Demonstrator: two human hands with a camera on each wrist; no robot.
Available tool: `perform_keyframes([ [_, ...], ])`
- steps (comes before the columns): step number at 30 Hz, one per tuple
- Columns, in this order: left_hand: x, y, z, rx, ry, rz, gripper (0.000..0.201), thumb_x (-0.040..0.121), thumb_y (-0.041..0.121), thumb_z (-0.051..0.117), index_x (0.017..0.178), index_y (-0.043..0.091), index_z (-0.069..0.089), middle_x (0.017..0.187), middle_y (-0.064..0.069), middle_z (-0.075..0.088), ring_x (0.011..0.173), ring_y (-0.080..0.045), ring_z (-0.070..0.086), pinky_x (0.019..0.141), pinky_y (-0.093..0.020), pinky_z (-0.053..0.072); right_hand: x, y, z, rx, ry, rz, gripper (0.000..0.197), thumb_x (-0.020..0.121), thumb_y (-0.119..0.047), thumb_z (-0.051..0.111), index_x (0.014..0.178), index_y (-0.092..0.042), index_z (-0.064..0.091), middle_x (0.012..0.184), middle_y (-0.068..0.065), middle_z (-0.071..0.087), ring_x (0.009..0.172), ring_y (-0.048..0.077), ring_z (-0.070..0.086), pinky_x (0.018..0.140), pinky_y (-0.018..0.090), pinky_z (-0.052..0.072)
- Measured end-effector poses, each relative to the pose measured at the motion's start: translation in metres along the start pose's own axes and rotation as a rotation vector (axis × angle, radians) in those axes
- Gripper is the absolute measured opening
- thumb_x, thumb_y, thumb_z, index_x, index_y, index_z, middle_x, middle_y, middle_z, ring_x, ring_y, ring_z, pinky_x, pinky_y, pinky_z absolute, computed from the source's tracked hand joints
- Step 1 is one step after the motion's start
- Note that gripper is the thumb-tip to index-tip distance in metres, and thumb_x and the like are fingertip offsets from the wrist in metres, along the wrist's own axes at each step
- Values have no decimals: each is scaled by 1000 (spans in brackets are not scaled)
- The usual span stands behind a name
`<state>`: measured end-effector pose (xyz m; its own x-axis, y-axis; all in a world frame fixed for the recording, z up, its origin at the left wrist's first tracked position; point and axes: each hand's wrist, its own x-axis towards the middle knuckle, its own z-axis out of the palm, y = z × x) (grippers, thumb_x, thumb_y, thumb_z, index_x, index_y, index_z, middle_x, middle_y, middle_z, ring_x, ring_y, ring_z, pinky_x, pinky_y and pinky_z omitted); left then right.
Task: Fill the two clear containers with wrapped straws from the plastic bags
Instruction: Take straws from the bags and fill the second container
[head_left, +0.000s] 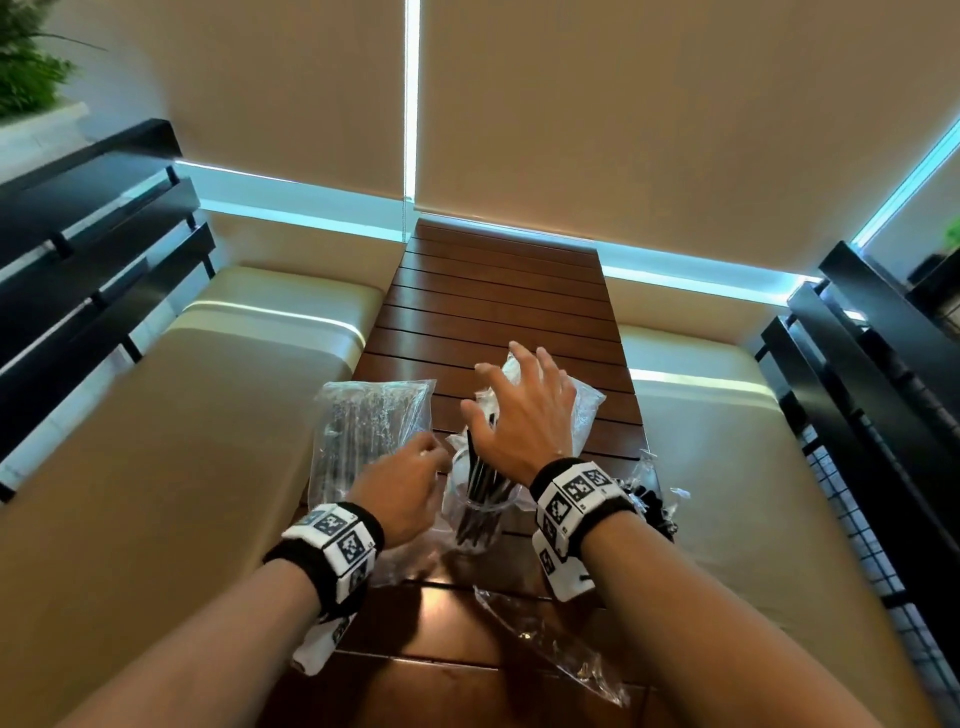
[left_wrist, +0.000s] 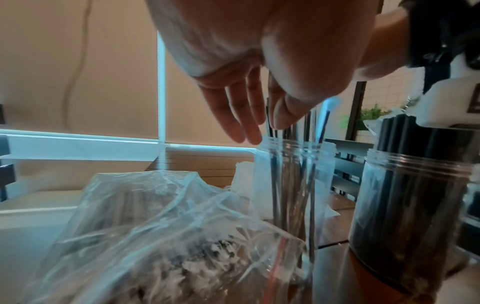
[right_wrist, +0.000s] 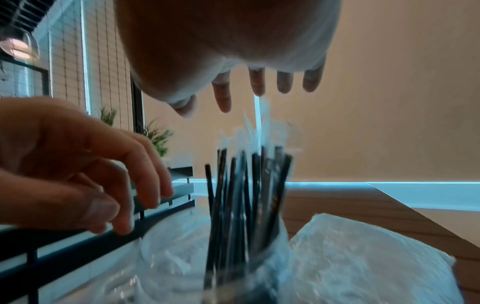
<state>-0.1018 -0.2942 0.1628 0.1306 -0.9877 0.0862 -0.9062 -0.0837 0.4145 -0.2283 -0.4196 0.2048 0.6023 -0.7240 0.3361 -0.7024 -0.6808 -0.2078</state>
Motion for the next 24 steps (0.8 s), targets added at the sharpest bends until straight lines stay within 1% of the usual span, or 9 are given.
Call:
perform_keyframes([
  [3, -6, -20, -17, 20, -1, -134, 10, 89, 22, 57, 99, 25, 54, 109, 9, 50, 89, -9, 57, 84, -26, 51, 5, -16, -11, 36, 131, -68, 31, 82, -43, 57, 109, -28, 64, 134, 3, 54, 129, 30, 42, 103, 53, 35],
  [5, -13, -36, -18, 123, -161, -188, 36, 82, 42, 66, 109, 25, 50, 115, 8, 47, 99, -13, 55, 85, -29, 50, 3, -29, -13, 127, 182, -185, 16, 84, -31, 58, 94, -21, 64, 105, 0, 62, 99, 22, 54, 83, 42, 47],
  [6, -18, -44, -15, 204, -256, -201, 57, 75, 53, 70, 117, 25, 46, 119, 5, 45, 104, -16, 54, 87, -33, 51, 0, -37, -11, 188, 132, -266, 10, 86, -26, 57, 87, -18, 62, 91, -2, 60, 82, 19, 54, 71, 40, 49],
  [8, -31, -59, -2, 353, -404, -240, 88, 63, 64, 73, 132, 24, 36, 127, -1, 39, 116, -24, 49, 92, -43, 49, -11, -52, -2, 230, -126, -399, 11, 89, -23, 51, 81, -19, 56, 76, -4, 55, 64, 17, 51, 59, 41, 51],
  [10, -45, -69, 14, 435, -437, -290, 91, 64, 61, 72, 135, 24, 31, 131, -5, 35, 122, -28, 45, 93, -46, 46, -25, -65, 10, 184, -400, -466, 13, 88, -22, 47, 78, -21, 54, 75, -5, 56, 64, 18, 53, 61, 40, 54],
  [13, -49, -75, 29, 454, -297, -359, 40, 91, 26, 53, 129, 20, 42, 127, -6, 42, 118, -28, 50, 90, -45, 50, -43, -74, 29, 90, -703, -449, 16, 86, -14, 50, 82, -18, 64, 83, 4, 67, 75, 24, 61, 71, 35, 55],
  [16, -32, -83, 26, 219, -172, -439, 26, 93, 10, 43, 118, 15, 49, 120, -10, 50, 110, -36, 59, 85, -45, 50, -57, -79, 45, 73, -852, -393, 19, 84, -6, 51, 89, -8, 69, 91, 12, 70, 85, 30, 64, 76, 33, 54],
  [20, -11, -83, 0, -66, 29, -480, 33, 85, 2, 52, 117, 8, 49, 108, -17, 59, 93, -39, 61, 78, -45, 51, -66, -88, 69, 88, -785, -335, 9, 82, -9, 51, 81, -10, 60, 90, 16, 67, 87, 33, 62, 78, 37, 53],
  [24, -4, -78, -30, -79, 67, -418, 24, 82, -4, 48, 99, 13, 42, 96, -17, 60, 83, -38, 59, 69, -42, 44, -59, -96, 84, 160, -542, -249, 22, 92, -29, 51, 100, -13, 63, 104, 11, 66, 97, 32, 62, 85, 38, 50],
])
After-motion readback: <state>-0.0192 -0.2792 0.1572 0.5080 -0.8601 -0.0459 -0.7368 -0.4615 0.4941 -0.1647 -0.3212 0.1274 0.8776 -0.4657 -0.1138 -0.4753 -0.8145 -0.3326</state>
